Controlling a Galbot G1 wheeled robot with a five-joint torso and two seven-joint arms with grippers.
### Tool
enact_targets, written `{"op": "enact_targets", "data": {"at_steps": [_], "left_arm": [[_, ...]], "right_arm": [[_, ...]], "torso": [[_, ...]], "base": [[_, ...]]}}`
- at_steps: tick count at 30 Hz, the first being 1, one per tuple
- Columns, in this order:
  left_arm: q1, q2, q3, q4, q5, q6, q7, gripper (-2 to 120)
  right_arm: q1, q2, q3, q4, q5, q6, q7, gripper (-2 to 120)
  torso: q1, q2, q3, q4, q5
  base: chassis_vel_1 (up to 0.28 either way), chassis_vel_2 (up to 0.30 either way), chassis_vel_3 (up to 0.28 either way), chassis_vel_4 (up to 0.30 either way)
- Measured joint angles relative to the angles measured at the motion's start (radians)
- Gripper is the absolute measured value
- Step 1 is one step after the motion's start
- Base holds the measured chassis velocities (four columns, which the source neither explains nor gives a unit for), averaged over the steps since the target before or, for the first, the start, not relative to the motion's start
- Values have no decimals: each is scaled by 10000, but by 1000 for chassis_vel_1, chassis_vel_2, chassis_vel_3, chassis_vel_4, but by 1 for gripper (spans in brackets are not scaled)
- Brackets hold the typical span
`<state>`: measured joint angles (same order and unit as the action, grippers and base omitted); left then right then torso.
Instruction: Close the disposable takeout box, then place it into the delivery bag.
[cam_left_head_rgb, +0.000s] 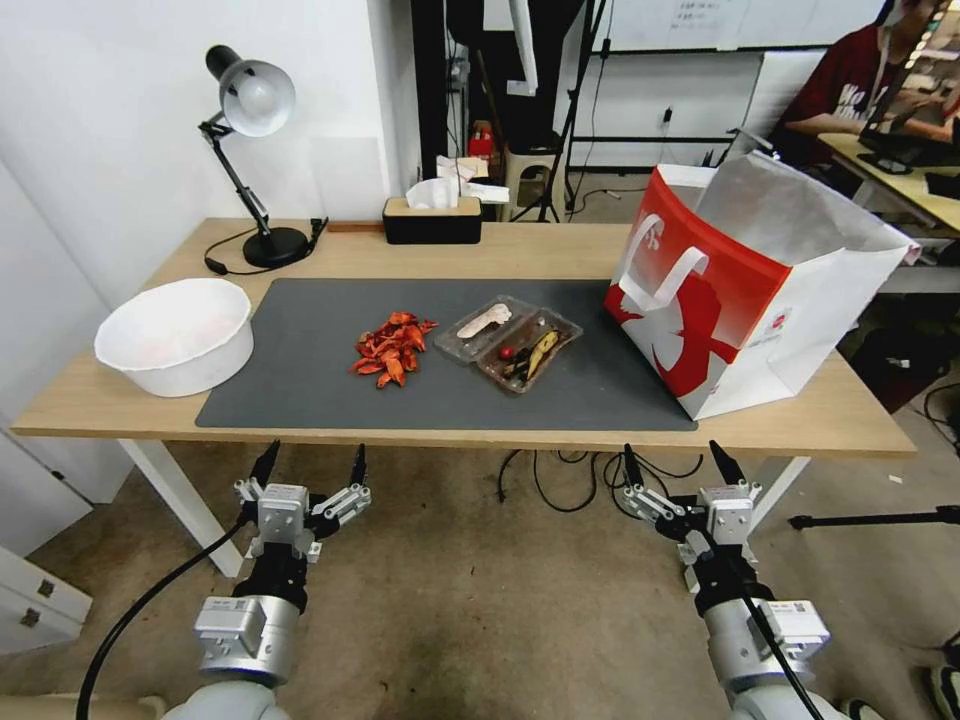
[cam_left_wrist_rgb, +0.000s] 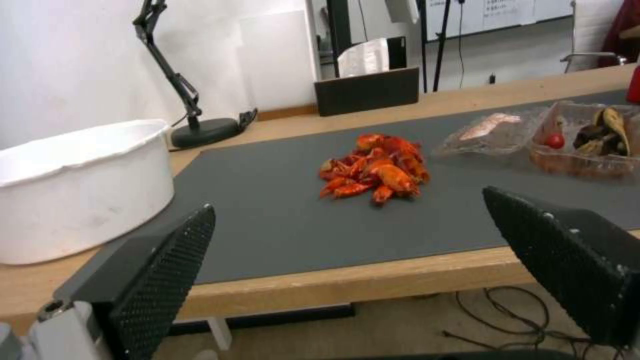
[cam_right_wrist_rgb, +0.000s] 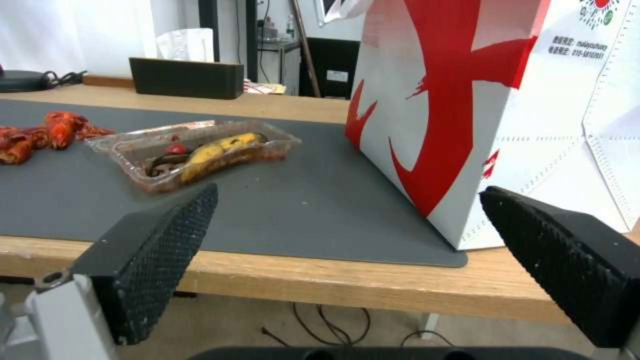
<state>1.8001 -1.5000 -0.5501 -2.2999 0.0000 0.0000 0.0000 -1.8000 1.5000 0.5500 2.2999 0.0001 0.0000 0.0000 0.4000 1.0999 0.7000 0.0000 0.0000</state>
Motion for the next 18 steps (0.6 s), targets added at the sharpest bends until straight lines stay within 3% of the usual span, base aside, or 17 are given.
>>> {"op": "enact_targets", "data": {"at_steps": [18], "left_arm": [[0, 0, 0, 0, 0, 0, 0, 100]], "right_arm": [[0, 0, 0, 0, 0, 0, 1, 100]], "torso": [[0, 0, 0, 0, 0]], "base": [[0, 0, 0, 0]]}}
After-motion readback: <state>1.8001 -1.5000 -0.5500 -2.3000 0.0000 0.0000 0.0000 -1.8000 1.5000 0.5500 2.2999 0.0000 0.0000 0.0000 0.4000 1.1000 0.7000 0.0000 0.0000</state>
